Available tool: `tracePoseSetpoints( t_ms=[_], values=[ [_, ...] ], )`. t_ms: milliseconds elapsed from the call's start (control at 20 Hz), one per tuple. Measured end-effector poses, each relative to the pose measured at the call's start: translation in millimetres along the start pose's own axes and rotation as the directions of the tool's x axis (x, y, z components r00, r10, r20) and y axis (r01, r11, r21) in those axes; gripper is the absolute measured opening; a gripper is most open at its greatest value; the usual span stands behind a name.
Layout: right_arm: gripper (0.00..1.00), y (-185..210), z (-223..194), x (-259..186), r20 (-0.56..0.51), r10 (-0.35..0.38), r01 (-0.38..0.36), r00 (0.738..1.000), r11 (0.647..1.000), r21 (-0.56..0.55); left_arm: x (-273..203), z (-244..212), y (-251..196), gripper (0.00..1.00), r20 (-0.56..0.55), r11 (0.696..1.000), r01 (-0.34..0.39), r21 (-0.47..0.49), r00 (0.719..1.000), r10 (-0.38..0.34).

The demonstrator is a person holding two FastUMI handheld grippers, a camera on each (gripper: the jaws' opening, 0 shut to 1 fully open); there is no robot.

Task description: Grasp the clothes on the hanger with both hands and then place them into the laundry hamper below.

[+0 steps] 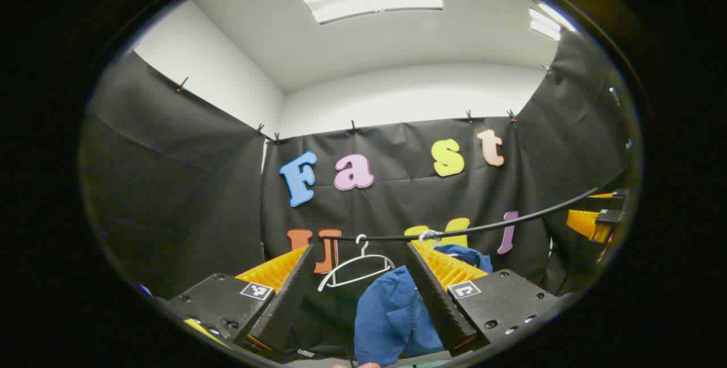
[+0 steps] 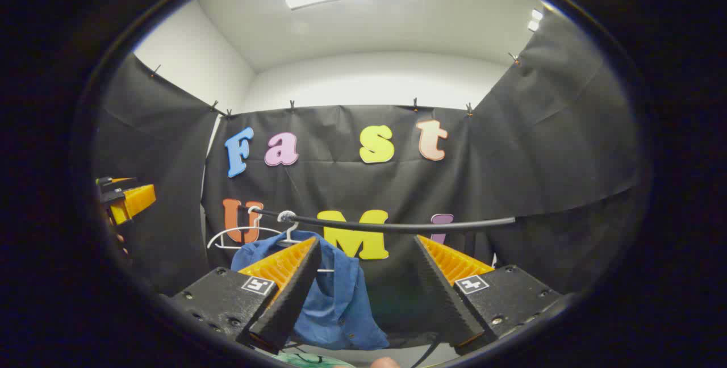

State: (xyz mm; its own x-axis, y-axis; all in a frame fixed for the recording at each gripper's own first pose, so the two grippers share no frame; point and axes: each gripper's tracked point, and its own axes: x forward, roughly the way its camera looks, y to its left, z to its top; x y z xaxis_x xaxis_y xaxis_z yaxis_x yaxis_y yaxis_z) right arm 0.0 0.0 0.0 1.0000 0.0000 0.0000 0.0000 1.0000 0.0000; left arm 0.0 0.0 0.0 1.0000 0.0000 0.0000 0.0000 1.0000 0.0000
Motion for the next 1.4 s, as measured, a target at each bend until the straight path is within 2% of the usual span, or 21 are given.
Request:
tracePoseSetpoints(
  t_ms=[100, 200, 550, 1000, 1400],
  values=[
    [1.0, 4.6, -6.7, 1.0, -0.024, -0.015, 0.015, 1.0, 1.0, -0.003, 5.7, -9.7, -7.1, 0.99, -0.013, 0.999, 0.048, -0.009, 0.999, -0.048],
    [0.99, 2.9, -15.4, 3.9, -0.046, -0.034, 0.033, 0.998, 0.999, -0.012, 11.3, -18.4, -6.3, 0.98, -0.029, 0.998, 0.065, -0.015, 0.997, -0.065],
    [1.0, 1.5, -17.7, 14.1, -0.064, -0.073, 0.073, 0.995, 0.997, -0.004, 29.3, -33.6, 8.1, 0.98, -0.047, 0.999, 0.049, -0.016, 0.998, -0.05],
    [1.0, 25.8, -46.5, 41.9, -0.117, -0.096, 0.095, 0.988, 0.995, -0.014, 45.5, -62.9, 26.6, 0.98, -0.081, 0.999, 0.035, -0.003, 0.996, -0.035],
    [1.0, 48.5, -81.7, 59.9, -0.169, -0.147, 0.139, 0.975, 0.988, -0.061, 64.2, -120.9, 12.5, 0.98, -0.168, 0.991, 0.113, -0.077, 0.978, -0.125]
  ],
)
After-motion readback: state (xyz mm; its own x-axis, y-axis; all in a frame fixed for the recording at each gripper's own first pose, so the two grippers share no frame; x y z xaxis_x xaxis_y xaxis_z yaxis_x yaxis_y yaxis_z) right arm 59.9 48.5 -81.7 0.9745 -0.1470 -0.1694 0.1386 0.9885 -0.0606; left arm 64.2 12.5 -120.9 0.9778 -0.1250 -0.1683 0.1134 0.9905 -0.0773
